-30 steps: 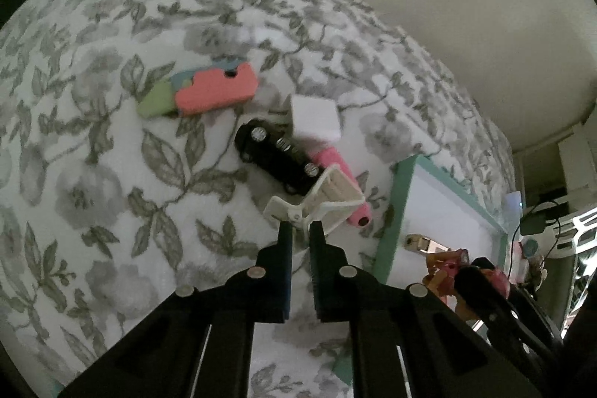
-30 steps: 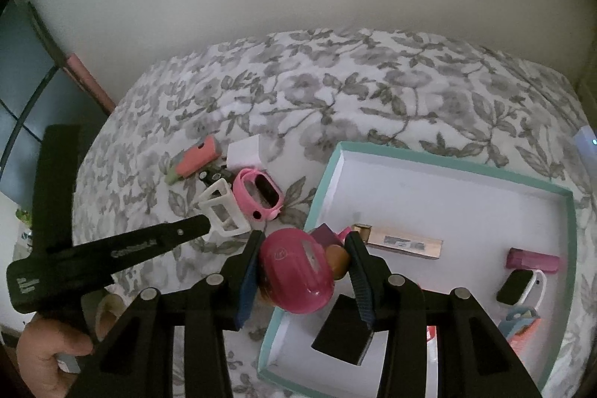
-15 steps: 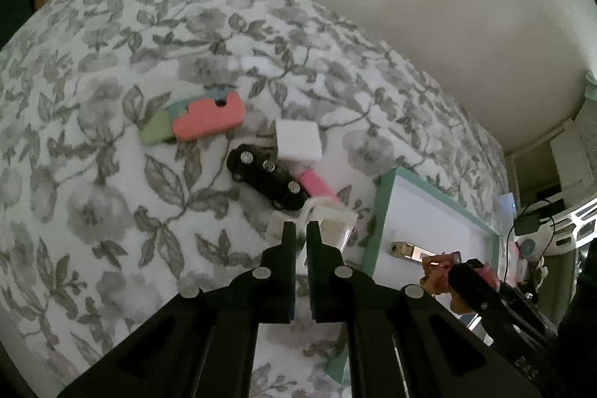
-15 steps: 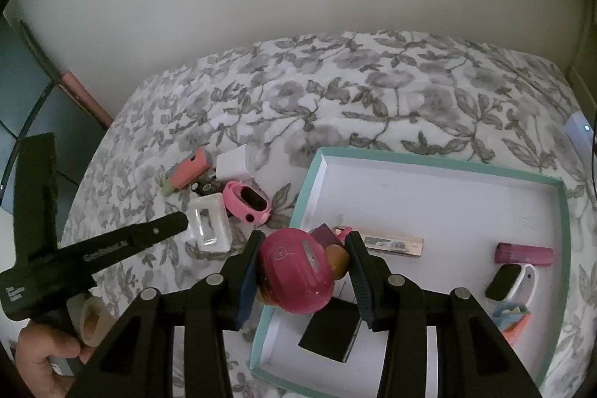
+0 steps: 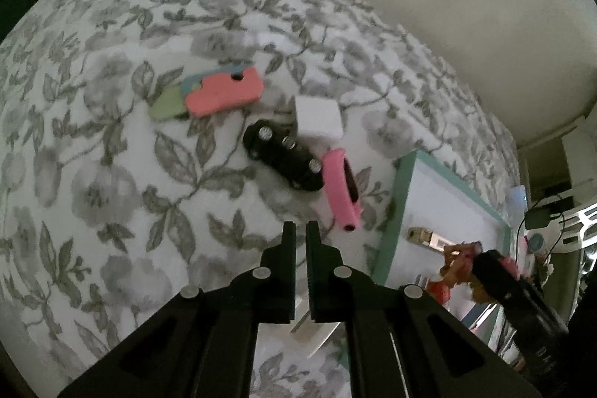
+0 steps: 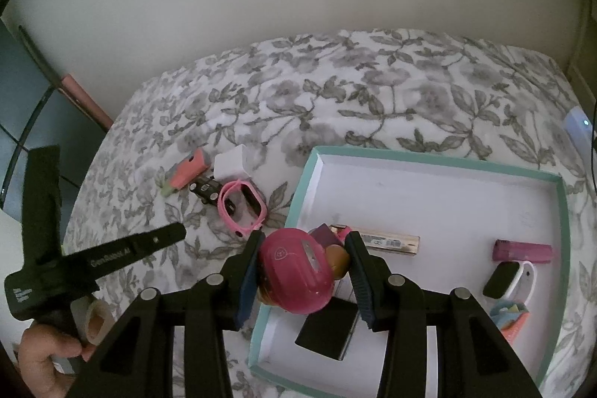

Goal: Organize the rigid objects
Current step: 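Carry the doll toward the tray with the right gripper while the left gripper grasps the white clip, then carry the white clip and pink doll into the tray and open both grippers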

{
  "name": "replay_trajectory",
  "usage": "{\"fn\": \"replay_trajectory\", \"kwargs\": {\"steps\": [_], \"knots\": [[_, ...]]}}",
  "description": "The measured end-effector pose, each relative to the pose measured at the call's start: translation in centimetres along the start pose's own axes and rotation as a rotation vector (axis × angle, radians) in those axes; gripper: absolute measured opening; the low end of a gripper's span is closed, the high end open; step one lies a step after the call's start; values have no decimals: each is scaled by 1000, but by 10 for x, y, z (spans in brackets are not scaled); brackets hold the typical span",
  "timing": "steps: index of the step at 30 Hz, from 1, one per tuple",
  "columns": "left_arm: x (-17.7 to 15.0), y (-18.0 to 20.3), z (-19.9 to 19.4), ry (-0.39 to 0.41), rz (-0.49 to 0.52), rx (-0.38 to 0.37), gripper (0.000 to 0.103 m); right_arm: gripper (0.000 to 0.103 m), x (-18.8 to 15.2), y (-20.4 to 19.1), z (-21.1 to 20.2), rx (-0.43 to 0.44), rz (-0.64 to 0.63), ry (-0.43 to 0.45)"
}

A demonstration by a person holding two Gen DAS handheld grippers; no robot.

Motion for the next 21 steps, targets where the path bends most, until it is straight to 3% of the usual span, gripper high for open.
{"fn": "replay_trajectory", "kwargs": {"steps": [4,6,8,11,21], "knots": [[-7,1,3,-30,3,6,8,46,-1,0,0,-3,-2,-5],[-10,2,4,-42,4,0,24,46,-2,0,0,-6,1,-9],[-14,4,4,-52,10,-6,33,46,-4,1,-2,-7,7,-11],[-22,10,5,-74,39,-5,34,46,-8,5,-7,-6,17,-9],[-45,27,23,-177,144,54,57,46,-21,17,-26,-11,45,0]]}}
Point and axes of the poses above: each gripper's, at about its wrist camera, not at the fingertips, and z roughly the way its jaws point, y to its right, x to its top, the point moved 1 cm from there along z, roughly the way its jaws point, and after that the axes turned 14 degrees about -x, right-handed, at the moved point
